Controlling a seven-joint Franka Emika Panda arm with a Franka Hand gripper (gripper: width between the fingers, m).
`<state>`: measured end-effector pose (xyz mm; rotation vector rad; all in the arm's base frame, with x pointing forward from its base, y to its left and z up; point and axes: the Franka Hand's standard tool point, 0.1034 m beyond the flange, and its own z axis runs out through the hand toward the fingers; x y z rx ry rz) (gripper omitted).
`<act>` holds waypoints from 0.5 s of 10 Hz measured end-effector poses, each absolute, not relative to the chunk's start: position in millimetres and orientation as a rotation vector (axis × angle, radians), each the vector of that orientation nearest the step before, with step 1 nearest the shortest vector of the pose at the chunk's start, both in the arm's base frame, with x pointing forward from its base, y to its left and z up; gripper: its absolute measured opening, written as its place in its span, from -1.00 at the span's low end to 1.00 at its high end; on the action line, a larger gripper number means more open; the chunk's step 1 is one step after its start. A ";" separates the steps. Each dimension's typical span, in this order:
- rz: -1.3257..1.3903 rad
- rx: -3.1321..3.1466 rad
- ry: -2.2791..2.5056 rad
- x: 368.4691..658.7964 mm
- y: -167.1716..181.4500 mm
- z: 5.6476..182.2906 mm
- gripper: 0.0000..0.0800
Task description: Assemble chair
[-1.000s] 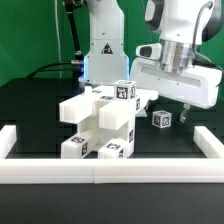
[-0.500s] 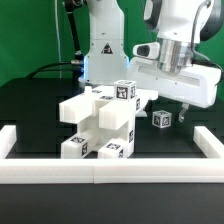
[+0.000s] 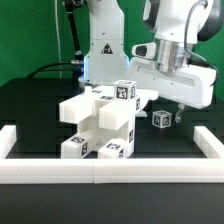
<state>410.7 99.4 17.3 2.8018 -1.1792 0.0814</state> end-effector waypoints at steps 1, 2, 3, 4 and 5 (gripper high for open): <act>0.082 2.788 -1.215 410.4 98.4 17.2 0.62; 0.084 2.772 -1.252 410.4 98.7 17.2 0.62; 0.083 2.771 -1.253 410.6 98.8 16.9 0.62; 0.083 2.772 -1.250 410.2 99.2 16.3 0.62; 0.082 2.772 -1.243 409.3 100.3 15.3 0.62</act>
Offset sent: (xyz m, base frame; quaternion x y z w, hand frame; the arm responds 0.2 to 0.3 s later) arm 0.0015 0.0015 -0.0024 0.0114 0.0124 0.0291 0.9994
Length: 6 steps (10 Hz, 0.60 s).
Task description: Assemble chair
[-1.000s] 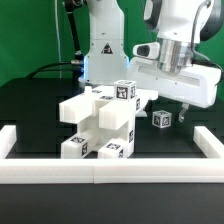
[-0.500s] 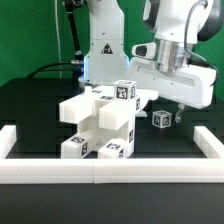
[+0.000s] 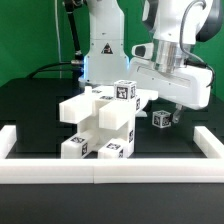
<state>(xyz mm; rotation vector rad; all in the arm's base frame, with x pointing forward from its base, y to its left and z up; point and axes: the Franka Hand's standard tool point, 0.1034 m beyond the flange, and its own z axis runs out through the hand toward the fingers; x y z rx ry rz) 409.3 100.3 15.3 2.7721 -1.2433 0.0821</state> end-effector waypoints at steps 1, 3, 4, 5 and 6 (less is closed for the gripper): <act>0.079 2.771 -1.233 407.7 101.3 13.1 0.62; 0.074 2.768 -1.208 405.0 104.0 7.1 0.62; 0.072 2.768 -1.204 405.5 105.1 6.5 0.62; 0.074 2.770 -1.201 406.6 105.5 6.6 0.62; 0.075 2.771 -1.200 407.5 105.1 7.0 0.32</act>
Offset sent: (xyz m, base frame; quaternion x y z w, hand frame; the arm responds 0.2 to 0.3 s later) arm 0.0044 0.0052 -0.0053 -0.0116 0.0037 0.0065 0.9999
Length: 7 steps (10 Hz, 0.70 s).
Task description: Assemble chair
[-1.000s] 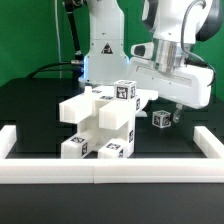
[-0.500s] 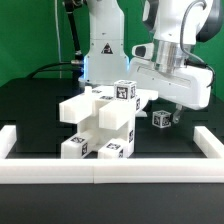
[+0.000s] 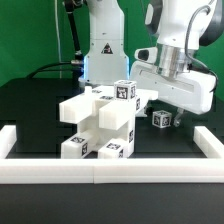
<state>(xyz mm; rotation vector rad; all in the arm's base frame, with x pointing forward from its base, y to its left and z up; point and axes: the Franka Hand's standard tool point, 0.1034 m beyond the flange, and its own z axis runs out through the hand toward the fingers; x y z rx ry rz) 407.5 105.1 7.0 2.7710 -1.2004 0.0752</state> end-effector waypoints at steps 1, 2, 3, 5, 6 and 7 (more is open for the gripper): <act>0.076 2.771 -1.200 407.7 104.7 7.1 -0.02; 0.076 2.771 -1.199 407.9 104.5 7.2 -0.02; 0.076 2.772 -1.198 408.0 104.3 7.3 -0.30; 0.076 2.773 -1.194 408.0 104.2 7.3 -0.30; 0.075 2.776 -1.186 407.5 104.5 7.1 -0.30; 0.074 2.783 -1.174 407.1 106.3 7.5 -0.30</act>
Offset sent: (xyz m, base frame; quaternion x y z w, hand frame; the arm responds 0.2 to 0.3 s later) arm 0.0033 -0.0010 0.0023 0.0025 -0.0011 -0.0010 1.0000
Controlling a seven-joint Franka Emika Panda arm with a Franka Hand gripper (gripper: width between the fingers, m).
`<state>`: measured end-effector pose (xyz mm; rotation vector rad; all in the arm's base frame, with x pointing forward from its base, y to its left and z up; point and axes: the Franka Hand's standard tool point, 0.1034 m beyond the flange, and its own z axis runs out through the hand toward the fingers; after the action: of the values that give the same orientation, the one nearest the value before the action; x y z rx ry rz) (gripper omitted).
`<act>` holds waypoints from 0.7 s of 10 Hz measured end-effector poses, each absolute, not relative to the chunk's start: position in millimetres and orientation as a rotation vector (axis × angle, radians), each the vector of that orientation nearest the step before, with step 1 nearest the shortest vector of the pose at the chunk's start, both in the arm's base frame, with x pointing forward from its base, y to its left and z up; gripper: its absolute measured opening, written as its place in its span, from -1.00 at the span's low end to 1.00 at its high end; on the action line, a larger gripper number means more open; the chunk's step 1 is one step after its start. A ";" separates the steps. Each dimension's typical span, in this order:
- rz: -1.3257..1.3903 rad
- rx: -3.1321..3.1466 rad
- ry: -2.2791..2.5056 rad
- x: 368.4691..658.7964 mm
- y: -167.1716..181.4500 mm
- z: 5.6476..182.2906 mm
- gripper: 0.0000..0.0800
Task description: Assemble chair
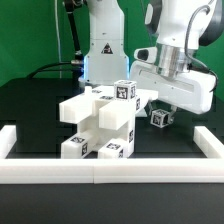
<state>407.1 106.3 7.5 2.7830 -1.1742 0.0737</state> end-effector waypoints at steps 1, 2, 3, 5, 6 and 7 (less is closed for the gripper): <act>0.066 2.801 -1.141 406.1 109.7 9.9 -0.30; 0.060 2.815 -1.137 404.9 112.4 15.4 -0.30; 0.041 2.839 -1.118 402.8 115.3 24.2 -0.30; 0.016 2.893 -1.091 403.1 117.8 45.9 -0.30; 0.003 2.918 -1.084 404.0 117.7 57.0 -0.30; -0.004 2.942 -1.088 405.0 116.9 68.8 -0.30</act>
Offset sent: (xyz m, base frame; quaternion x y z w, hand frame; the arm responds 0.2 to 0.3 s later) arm -0.0125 0.0005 0.0397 0.0107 -0.0399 -0.0389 0.9984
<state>405.0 116.9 68.8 2.9418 -1.0880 -0.0044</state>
